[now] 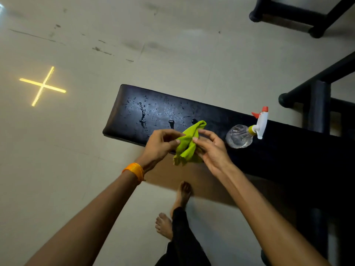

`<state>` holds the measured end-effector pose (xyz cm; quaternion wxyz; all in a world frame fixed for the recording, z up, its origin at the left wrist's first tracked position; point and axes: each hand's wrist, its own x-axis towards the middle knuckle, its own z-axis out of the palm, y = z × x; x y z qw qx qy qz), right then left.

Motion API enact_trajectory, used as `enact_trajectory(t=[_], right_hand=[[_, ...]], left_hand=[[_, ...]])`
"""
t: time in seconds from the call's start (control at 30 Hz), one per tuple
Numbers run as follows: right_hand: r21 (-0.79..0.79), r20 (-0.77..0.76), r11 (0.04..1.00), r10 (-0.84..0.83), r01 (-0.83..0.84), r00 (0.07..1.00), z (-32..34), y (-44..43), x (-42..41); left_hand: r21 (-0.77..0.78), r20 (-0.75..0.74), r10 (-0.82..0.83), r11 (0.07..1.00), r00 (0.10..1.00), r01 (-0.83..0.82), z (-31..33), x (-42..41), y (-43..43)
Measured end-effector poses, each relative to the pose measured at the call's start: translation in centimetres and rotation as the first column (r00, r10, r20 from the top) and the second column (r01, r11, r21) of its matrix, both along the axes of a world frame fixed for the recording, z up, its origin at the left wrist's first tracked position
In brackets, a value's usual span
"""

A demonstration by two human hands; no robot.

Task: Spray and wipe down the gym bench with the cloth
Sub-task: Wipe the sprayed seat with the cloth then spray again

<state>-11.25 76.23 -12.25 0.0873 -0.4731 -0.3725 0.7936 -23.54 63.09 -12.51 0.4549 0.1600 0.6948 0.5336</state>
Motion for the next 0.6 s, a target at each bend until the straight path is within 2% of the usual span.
enact_trajectory(t=[0.1, 0.23, 0.33, 0.43, 0.5, 0.53, 0.57, 0.6], right_hand=[[-0.008, 0.037, 1.0, 0.019, -0.018, 0.999, -0.9, 0.6, -0.3], [-0.032, 0.149, 0.999, 0.044, -0.04, 0.988, -1.8, 0.7, -0.8], [-0.039, 0.221, 0.991, 0.137, -0.132, 0.966, -2.9, 0.9, -2.2], [-0.051, 0.29, 0.991, 0.136, -0.126, 0.947, -4.8, 1.6, -4.1], [0.04, 0.398, 0.992, 0.094, -0.12, 0.913, -6.7, 2.3, -5.0], [0.152, 0.488, 0.972, 0.085, -0.18, 0.868, -7.4, 2.6, -5.2], [0.275, 0.591, 0.921, 0.065, -0.276, 0.804, -7.8, 2.7, -5.3], [0.401, 0.685, 0.828, 0.012, -0.391, 0.728, -8.1, 2.7, -5.2]], left_hand=[[-0.093, -0.25, 0.041, 0.993, 0.967, -0.066, 1.1, -2.3, 1.2], [-0.141, -0.557, -0.034, 0.989, 0.83, -0.054, 2.8, -6.6, 4.6], [-0.266, -0.66, -0.214, 0.963, 0.72, 0.043, 2.1, -10.6, 8.7], [-0.339, -0.717, -0.33, 0.935, 0.615, 0.105, 0.2, -13.5, 13.0], [-0.328, -0.708, -0.365, 0.928, 0.605, 0.177, -1.5, -14.6, 15.6], [-0.307, -0.686, -0.365, 0.929, 0.629, 0.204, -2.3, -14.9, 16.5], [-0.284, -0.664, -0.358, 0.933, 0.656, 0.221, -3.0, -15.0, 17.3], [-0.258, -0.65, -0.34, 0.94, 0.68, 0.224, -3.8, -15.2, 17.7]])
